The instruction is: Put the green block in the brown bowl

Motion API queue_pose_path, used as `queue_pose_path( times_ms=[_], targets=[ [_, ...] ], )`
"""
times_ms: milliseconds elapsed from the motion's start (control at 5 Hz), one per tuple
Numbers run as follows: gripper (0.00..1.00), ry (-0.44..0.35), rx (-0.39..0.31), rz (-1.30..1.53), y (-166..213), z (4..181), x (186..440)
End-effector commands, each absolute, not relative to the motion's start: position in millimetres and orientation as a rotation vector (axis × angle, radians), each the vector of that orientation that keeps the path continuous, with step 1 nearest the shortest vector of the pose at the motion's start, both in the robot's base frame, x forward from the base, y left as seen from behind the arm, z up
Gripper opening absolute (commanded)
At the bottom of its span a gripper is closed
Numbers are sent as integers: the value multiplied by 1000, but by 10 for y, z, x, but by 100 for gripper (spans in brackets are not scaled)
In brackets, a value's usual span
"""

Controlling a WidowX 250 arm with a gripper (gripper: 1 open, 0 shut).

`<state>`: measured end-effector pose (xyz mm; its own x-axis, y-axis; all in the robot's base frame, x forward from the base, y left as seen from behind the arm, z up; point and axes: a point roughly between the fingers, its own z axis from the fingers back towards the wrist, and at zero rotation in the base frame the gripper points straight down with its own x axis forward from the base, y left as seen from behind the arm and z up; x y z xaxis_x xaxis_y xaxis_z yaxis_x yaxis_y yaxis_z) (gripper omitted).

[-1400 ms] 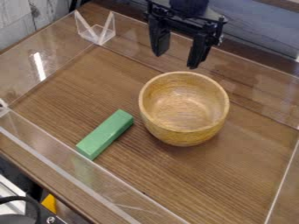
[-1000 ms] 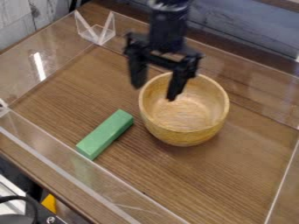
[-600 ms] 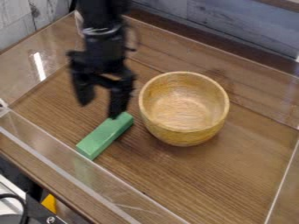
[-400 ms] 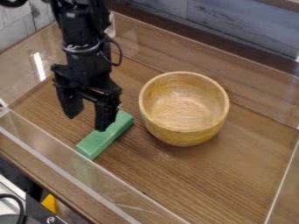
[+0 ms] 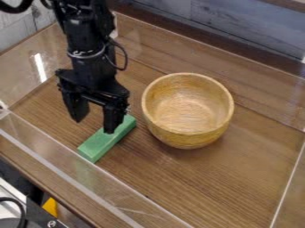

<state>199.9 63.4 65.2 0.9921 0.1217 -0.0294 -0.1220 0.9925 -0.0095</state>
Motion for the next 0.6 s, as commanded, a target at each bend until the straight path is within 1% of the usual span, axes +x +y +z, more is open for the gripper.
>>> queue_pose_path(
  times_ms=[0,400],
  targets=[
    [100,2,-9,159,605,640,2045],
    [100,-12,-12,150,639,585,2223]
  ],
)
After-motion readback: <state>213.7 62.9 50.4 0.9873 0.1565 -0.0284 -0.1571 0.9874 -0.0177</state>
